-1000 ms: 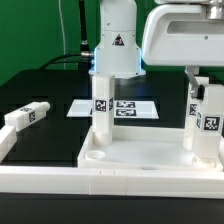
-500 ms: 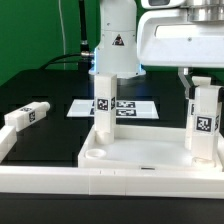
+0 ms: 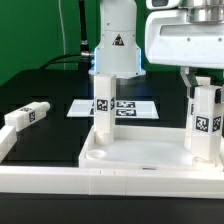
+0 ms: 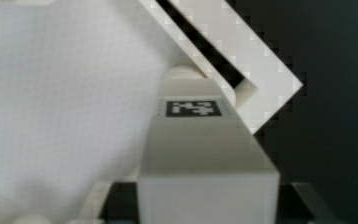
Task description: Assemble desk
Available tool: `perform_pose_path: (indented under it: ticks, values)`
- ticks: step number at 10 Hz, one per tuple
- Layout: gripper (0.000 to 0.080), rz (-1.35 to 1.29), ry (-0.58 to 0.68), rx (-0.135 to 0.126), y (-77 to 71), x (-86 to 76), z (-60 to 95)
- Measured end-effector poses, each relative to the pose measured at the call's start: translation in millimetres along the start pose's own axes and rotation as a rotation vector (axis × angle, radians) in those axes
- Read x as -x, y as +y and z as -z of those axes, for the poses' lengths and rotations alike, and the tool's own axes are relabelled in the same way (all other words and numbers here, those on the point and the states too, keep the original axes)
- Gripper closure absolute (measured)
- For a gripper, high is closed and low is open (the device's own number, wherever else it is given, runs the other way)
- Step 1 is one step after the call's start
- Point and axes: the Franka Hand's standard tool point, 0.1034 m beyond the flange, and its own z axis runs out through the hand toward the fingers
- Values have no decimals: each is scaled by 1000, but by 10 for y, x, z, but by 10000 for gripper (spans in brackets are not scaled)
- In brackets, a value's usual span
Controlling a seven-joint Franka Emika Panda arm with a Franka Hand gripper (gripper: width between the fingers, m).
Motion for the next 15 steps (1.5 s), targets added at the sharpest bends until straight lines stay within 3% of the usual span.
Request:
perform_pose_path:
  ticks: [3, 5, 8, 10, 11, 12, 15]
  values:
    - [509, -194, -9, -7, 2, 7, -7]
    - [509, -396, -22, -58, 7, 2, -18]
    - [509, -610, -42, -63, 6, 7, -19]
    - [509, -565, -40, -63, 8, 6, -28]
    - [330, -540, -40, -54, 7, 14, -37]
    - [212, -499, -37, -41, -7, 24, -38]
    - [153, -176, -12, -34, -42, 29, -24]
